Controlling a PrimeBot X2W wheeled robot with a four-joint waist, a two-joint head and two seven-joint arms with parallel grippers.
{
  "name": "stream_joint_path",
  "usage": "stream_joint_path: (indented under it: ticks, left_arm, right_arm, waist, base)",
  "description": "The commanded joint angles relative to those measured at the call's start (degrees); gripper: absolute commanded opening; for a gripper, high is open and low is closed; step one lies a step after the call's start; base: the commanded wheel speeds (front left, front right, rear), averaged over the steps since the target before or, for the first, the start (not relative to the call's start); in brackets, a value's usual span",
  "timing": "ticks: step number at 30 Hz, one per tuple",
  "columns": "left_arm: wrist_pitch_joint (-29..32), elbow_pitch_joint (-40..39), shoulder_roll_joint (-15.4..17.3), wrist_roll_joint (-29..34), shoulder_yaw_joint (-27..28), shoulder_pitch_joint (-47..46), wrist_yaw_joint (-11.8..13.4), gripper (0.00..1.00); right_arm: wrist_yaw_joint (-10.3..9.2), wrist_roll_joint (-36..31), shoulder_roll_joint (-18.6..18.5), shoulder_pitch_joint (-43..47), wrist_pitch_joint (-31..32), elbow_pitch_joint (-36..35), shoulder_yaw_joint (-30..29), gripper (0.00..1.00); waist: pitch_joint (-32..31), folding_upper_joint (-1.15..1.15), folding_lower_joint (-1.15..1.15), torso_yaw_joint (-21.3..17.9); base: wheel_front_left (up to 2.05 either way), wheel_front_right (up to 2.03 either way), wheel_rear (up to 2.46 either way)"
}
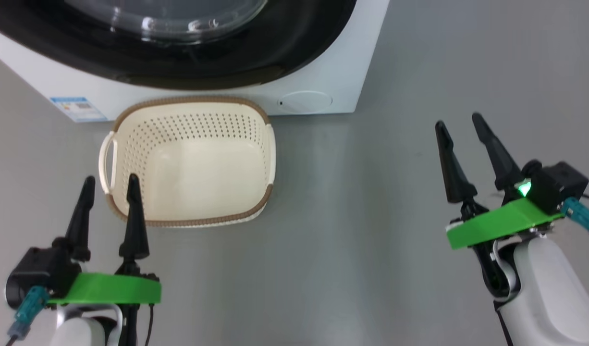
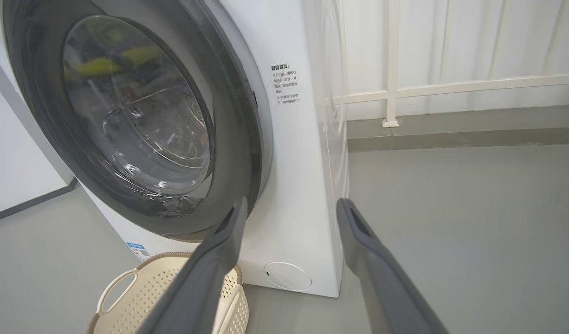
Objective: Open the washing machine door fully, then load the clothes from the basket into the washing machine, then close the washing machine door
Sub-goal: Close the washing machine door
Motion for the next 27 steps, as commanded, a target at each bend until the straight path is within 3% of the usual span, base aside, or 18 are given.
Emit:
stream_joint_path:
  ticks: [1,14,27]
  left_arm:
    - [-0.3,-1.07,1.41,0.61,2.36,1.36,-0.12,1.0]
    - [-0.3,-0.23,1.41,1.62,3.56,7.72,-0.07,1.0]
    - [-0.3,-1.48,1.41,2.16,2.98,14.69,1.53,1.0]
  right_arm:
    - [-0.06,0.57,0.88,2.58,-0.19,-1.59,0.66,1.0]
    - [-0.06,0.09,2.26,11.57,-0.19,-1.36,-0.73,1.0]
    - [-0.06,-1.62,2.25,17.75,-0.19,-2.49,-1.03,1.0]
  waist:
    - [-2.92,0.0,0.0,-1.8]
    - [-9.55,0.0,0.0,-3.95]
    - [-14.72,0.0,0.0,-5.38]
  base:
    - [0.0,0.0,0.0]
    - [0.0,0.0,0.0]
    - [0.0,0.0,0.0]
